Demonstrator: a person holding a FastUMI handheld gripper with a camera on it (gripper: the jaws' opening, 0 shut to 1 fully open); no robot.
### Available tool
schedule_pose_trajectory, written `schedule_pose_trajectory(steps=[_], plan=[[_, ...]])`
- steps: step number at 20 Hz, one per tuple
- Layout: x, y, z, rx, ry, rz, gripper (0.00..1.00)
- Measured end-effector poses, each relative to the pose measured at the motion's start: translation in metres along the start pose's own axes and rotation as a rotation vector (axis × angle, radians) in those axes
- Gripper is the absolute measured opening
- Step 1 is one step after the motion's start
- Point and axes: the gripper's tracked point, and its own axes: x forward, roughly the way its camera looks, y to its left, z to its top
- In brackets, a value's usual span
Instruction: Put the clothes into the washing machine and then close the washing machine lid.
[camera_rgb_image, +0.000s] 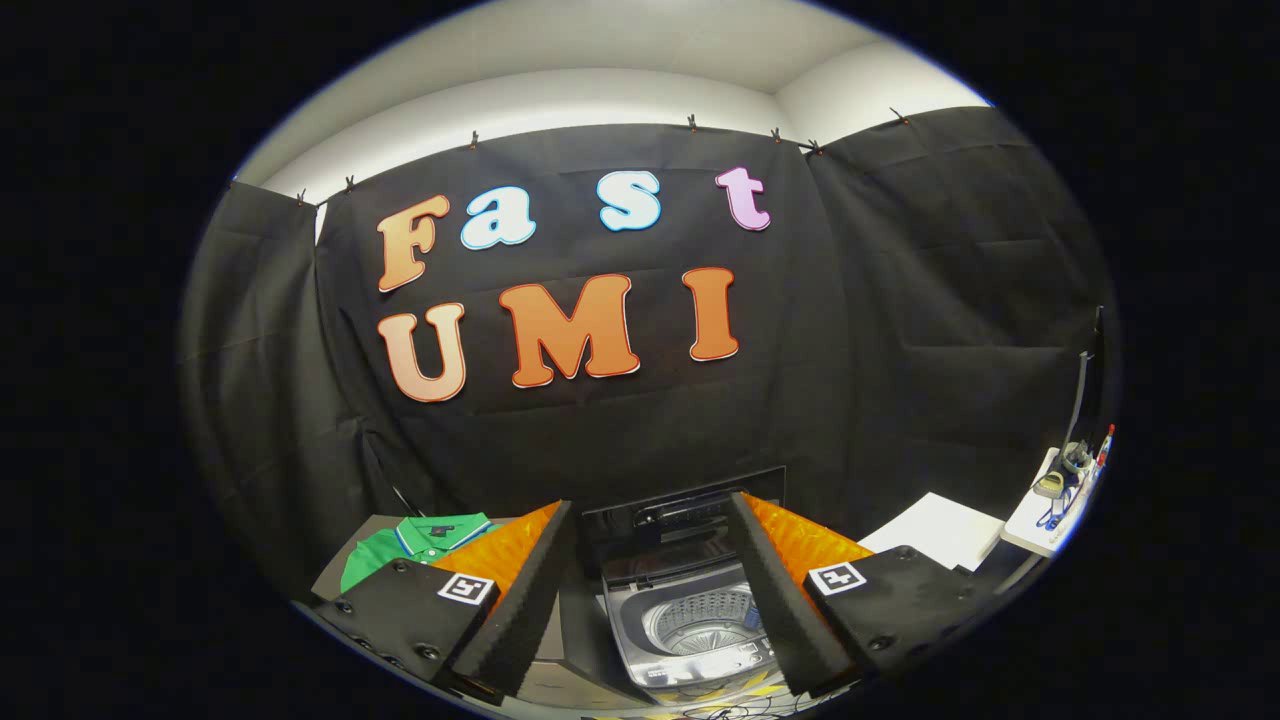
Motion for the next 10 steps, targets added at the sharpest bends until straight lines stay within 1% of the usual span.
schedule_pose_trajectory(steps=[5, 10], plan=[[0.004, -0.002, -0.001, -0.006, 0.001, 0.004, 0.98], [0.009, 0.021, 0.003, 0.008, -0.002, 0.054, 0.98]])
